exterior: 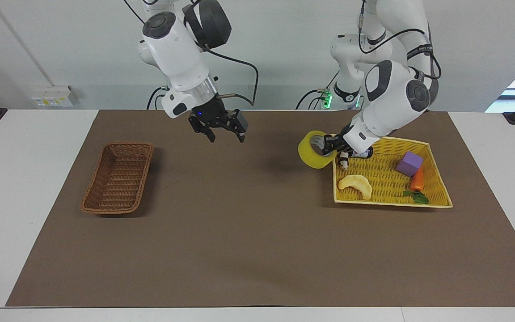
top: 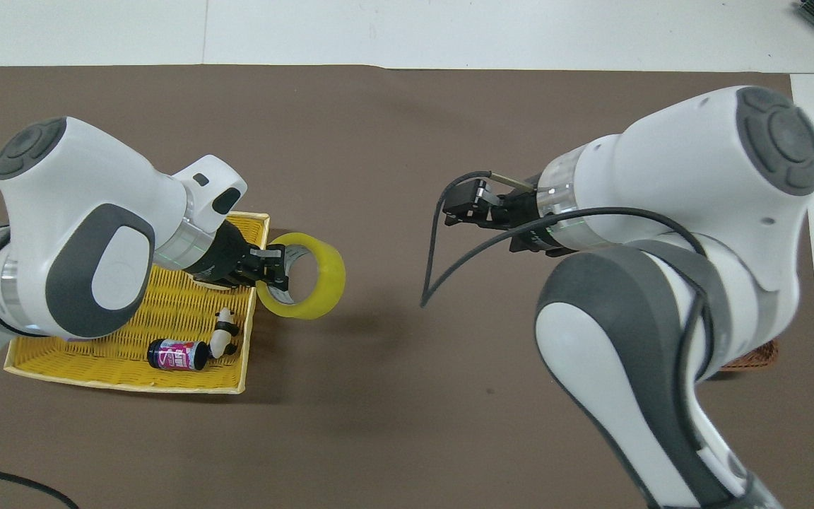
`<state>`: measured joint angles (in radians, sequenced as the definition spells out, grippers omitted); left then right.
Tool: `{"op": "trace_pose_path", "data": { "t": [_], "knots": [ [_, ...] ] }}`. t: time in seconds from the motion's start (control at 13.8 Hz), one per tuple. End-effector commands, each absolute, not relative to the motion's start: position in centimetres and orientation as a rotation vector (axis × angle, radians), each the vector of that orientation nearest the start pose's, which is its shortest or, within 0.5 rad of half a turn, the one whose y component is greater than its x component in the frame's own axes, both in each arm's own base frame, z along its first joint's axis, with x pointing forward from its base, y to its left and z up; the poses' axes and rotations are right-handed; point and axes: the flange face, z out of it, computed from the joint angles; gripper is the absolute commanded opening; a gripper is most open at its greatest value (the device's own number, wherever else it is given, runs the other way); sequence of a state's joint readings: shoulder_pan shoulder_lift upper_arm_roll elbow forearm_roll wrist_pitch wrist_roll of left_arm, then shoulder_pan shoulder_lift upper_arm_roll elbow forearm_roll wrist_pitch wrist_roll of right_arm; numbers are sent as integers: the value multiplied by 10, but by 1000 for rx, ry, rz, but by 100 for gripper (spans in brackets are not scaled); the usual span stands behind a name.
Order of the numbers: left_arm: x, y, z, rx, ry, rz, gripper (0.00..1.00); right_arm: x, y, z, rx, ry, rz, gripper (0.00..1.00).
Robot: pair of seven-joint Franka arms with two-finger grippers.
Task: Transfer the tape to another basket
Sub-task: 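Carry the tape with the left gripper while the right gripper reaches it, then take the tape with the right gripper while the left gripper releases it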
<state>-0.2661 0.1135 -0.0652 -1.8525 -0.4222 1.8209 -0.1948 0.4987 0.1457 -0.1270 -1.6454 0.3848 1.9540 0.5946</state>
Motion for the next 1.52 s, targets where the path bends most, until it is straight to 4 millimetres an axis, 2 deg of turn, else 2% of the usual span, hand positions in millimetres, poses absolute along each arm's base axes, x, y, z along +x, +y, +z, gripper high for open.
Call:
{"op": "trace_pose_path", "data": {
  "t": [0.0,0.14,0.36,0.43,0.72,0.87,1.01,1.3,1.45],
  "knots": [
    [524,-246,465,-3544,-20,389,0,579,286,521,-2613,549,52,100],
    [515,-267,469,-3580,16,411,0,581,292,520,-2509,577,107,100],
    [510,-290,474,-3641,15,354,0,576,293,516,-2447,566,159,100],
    [509,-295,474,-3660,-4,364,0,572,291,511,-2451,513,164,100],
    [522,-293,481,-3742,-119,301,0,554,280,498,-2490,293,161,100],
    [526,-291,482,-3762,-157,262,0,550,281,497,-2490,289,167,100],
    [530,-294,484,-3832,-286,193,0,551,280,498,-2487,314,164,100],
    [530,-296,484,-3840,-300,181,0,550,282,498,-2482,377,192,43],
    [529,-297,484,-3837,-293,192,0,550,282,498,-2480,397,202,1]
  ]
}}
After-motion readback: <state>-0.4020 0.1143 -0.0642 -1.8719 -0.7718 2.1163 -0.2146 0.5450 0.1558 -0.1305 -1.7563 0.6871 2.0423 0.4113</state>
